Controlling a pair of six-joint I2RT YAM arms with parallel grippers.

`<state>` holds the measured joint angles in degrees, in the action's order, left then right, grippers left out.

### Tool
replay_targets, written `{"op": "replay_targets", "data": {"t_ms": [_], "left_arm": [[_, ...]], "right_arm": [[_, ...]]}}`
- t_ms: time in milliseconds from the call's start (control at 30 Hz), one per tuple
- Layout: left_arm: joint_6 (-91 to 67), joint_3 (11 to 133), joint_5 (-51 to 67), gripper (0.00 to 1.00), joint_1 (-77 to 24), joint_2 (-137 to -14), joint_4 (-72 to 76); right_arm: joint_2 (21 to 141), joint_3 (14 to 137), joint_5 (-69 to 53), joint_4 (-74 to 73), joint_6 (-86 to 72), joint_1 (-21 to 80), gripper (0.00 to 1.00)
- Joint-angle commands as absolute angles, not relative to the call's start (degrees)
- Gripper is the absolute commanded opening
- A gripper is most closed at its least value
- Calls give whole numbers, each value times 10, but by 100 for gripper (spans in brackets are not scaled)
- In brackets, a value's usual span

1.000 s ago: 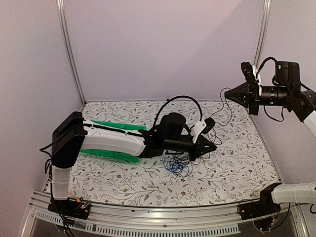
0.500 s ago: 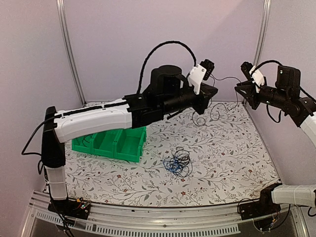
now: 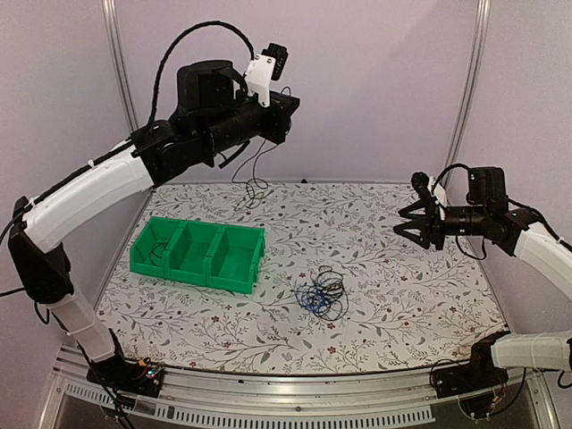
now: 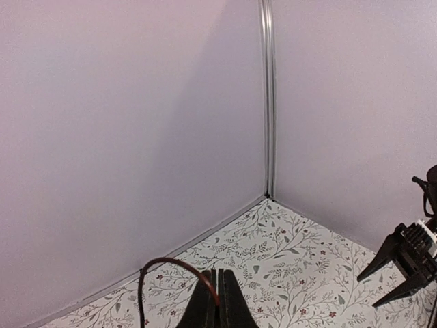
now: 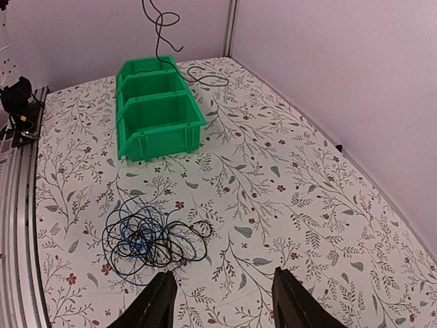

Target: Untangle the cables

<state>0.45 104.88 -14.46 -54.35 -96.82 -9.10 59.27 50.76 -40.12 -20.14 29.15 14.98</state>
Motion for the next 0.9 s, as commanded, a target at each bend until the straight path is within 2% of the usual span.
{"op": "replay_targets", "data": {"t_ms": [0, 233, 533, 867], "left_arm": [[8, 1040, -185, 0, -520, -907, -157], [15, 990, -243, 0, -484, -823, -192], [2, 887, -239, 0, -433, -737, -186], [-19, 795, -211, 0, -372, -699, -170]], "right_arm": [[623, 469, -433, -175, 302, 150, 52], [631, 466, -427, -178, 308, 150, 52], [625, 456, -408, -182, 325, 149, 52], [637, 455, -408, -185, 331, 150, 52]]}}
